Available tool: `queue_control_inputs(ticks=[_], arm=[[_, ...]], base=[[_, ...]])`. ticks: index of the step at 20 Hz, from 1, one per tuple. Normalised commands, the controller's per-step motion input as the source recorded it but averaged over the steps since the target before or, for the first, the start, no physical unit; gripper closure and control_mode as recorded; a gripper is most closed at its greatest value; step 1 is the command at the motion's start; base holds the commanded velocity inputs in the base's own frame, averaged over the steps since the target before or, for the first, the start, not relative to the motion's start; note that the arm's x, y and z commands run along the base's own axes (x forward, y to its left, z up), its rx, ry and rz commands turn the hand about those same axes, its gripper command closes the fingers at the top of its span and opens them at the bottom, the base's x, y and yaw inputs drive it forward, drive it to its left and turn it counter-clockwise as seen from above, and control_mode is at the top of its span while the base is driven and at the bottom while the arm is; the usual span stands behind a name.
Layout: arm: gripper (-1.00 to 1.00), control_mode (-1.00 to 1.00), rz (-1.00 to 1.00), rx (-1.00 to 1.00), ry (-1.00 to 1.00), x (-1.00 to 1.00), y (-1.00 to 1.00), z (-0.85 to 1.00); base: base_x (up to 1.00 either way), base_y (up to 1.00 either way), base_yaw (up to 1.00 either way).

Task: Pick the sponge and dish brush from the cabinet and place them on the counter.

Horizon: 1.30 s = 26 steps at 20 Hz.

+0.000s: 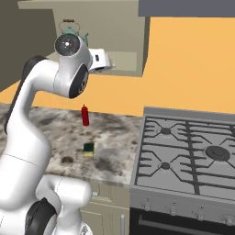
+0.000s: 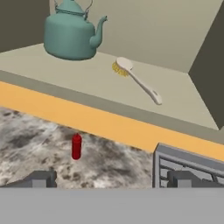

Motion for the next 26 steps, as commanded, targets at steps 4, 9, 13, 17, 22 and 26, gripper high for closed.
queue_control_inputs(ticks=[4,9,13,17,22,26], arm=[[-1.00,-1.00,-0.01,0.00,-0.13,0.23,0.00,0.03],[-1.00,-1.00,-0.02,0.01,-0.06,0.28,0.00,0.17],[-1.00,-1.00,-0.02,0.03,0.00,0.38,0.00,0.21],[-1.00,-1.00,0.00,0.00,0.02,0.37,0.00,0.19],[-1.00,-1.00,0.00,0.00,0.00,0.33,0.00,0.03],[-1.00,-1.00,0.00,0.00,0.00,0.25,0.00,0.00]], base=[[0.00,0.00,0.00],[0.00,0.00,0.00],[0.00,0.00,0.00],[0.00,0.00,0.00],[0.00,0.00,0.00],[0.00,0.00,0.00]])
